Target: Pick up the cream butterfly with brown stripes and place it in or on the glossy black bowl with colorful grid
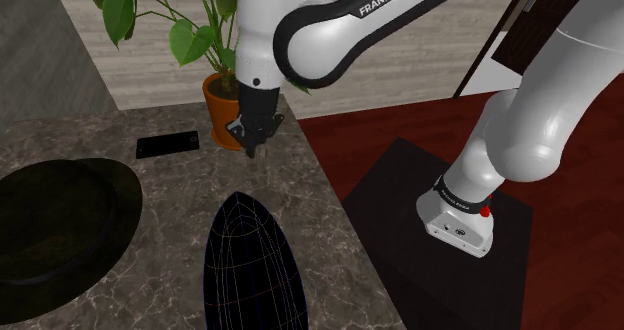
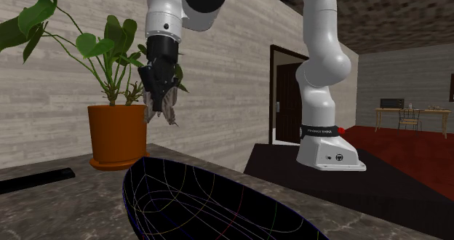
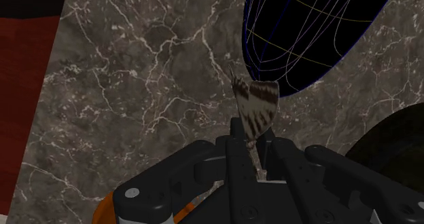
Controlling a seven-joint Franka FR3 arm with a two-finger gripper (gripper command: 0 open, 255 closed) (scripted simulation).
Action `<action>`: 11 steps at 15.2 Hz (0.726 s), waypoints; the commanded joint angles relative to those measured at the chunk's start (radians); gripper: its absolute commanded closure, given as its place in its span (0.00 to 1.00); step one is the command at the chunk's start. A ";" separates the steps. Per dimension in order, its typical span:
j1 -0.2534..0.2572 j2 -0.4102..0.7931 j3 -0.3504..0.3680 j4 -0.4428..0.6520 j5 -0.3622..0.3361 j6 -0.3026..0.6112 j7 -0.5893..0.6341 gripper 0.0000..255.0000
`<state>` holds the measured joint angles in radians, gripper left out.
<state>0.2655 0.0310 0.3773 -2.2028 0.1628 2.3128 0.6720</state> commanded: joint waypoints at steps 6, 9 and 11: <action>0.086 -0.029 0.085 -0.032 -0.005 0.026 0.174 1.00; 0.124 -0.020 0.121 -0.026 -0.021 0.038 0.259 1.00; 0.150 -0.008 0.145 -0.016 -0.037 0.044 0.318 1.00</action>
<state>0.4046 0.0239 0.5119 -2.2162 0.1284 2.3525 0.9648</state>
